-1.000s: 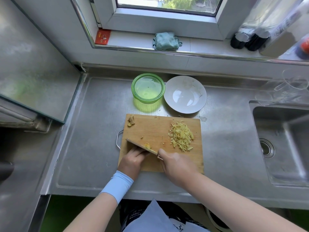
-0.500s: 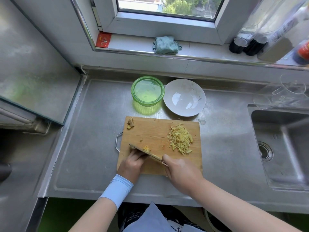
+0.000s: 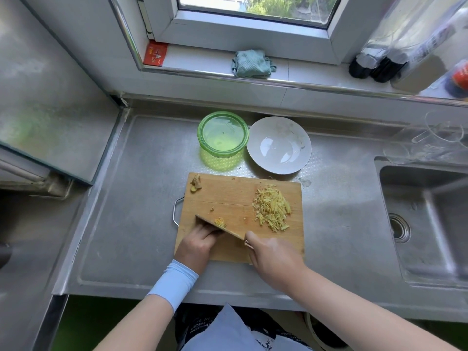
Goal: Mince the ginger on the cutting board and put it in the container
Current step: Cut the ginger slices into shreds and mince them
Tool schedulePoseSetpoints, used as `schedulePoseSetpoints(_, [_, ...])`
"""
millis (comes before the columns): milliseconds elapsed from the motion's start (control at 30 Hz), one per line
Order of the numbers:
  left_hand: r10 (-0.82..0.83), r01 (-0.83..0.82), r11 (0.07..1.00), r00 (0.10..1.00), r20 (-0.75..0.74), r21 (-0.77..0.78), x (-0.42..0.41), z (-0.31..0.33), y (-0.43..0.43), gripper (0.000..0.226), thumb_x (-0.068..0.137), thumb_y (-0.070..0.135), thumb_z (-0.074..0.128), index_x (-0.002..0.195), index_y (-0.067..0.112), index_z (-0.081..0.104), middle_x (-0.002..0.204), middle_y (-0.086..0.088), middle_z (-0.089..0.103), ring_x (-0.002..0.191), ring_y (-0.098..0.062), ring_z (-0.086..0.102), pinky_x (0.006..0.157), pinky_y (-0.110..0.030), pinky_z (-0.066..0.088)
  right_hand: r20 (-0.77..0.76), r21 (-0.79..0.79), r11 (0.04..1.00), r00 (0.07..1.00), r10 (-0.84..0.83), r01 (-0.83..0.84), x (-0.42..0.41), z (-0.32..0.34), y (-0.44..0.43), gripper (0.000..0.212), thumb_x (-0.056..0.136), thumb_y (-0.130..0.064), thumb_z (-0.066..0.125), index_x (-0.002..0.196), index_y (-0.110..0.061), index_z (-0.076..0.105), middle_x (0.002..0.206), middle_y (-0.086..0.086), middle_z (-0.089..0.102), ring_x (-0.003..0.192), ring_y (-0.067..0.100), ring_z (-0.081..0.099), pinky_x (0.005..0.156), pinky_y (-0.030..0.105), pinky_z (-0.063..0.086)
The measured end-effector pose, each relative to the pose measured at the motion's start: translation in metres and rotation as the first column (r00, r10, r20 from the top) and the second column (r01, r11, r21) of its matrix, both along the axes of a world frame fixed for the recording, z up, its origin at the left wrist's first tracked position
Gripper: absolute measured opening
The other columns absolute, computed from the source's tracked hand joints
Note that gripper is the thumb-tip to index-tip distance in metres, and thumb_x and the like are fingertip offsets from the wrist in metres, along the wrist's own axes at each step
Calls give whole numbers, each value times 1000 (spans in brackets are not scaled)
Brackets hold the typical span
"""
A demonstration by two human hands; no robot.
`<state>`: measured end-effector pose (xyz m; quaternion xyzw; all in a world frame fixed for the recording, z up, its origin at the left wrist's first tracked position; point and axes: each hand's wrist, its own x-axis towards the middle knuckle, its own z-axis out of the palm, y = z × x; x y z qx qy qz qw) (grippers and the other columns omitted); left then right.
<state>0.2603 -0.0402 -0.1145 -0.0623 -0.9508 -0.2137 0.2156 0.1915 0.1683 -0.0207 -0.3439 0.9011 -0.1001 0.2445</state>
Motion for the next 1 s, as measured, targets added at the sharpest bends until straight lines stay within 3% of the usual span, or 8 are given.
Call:
schedulePoseSetpoints(167, [5, -5, 1000, 999, -33, -12, 1, 1, -1, 35, 94, 3, 45, 94, 9, 79, 97, -11, 74, 89, -24, 57, 74, -32, 50, 15, -24, 1000, 1000, 11, -10, -2, 2, -9, 12, 104, -28, 36, 95, -26, 28, 63, 6, 48, 52, 30, 45, 48, 37, 38])
schedulePoseSetpoints(267, [-4, 4, 1000, 999, -32, 7, 1, -3, -2, 32, 94, 2, 47, 95, 8, 79, 100, -13, 73, 94, -26, 60, 81, -34, 51, -8, 14, 1000, 1000, 8, -8, 0, 7, 3, 13, 104, -30, 36, 94, -28, 26, 63, 5, 47, 52, 32, 43, 45, 35, 29])
schedulePoseSetpoints(367, [-1, 1, 1000, 1000, -21, 16, 0, -5, -2, 41, 102, 7, 38, 96, 9, 79, 100, -12, 73, 85, -31, 65, 72, -34, 53, -17, 7, 1000, 1000, 22, -22, -2, 4, -3, 9, 104, -29, 36, 98, -24, 32, 62, 5, 47, 51, 32, 44, 46, 34, 29])
schedulePoseSetpoints(500, [11, -11, 1000, 1000, -8, 27, 0, -2, -1, 34, 90, 2, 47, 95, 10, 79, 98, -11, 73, 88, -26, 59, 73, -32, 50, -5, -17, 999, 999, 36, -36, -5, 1, -14, 14, 104, -29, 36, 94, -26, 27, 63, 4, 47, 50, 28, 41, 46, 35, 32])
schedulePoseSetpoints(633, [-16, 16, 999, 1000, -5, 32, 1, -4, -2, 31, 88, 0, 50, 97, 8, 78, 102, -12, 73, 95, -27, 62, 81, -35, 52, -25, 14, 1000, 999, 25, -25, -1, 8, 2, 13, 103, -27, 37, 94, -25, 28, 61, 6, 48, 48, 29, 40, 45, 35, 29])
schedulePoseSetpoints(833, [3, -3, 998, 1000, -2, 56, 2, -1, 1, 29, 89, 2, 51, 97, 9, 79, 98, -9, 73, 91, -25, 60, 75, -32, 51, -4, -26, 999, 999, 37, -37, -6, 3, -19, 13, 105, -29, 35, 95, -24, 29, 63, 5, 48, 52, 30, 45, 46, 36, 33])
schedulePoseSetpoints(1000, [-36, 37, 997, 999, -13, 72, 1, -2, -3, 30, 86, -1, 50, 95, 7, 78, 99, -12, 73, 95, -23, 60, 81, -32, 51, 1, -9, 1000, 1000, 23, -23, -2, 9, 0, 18, 103, -33, 36, 91, -29, 24, 65, 4, 49, 55, 33, 44, 47, 37, 33])
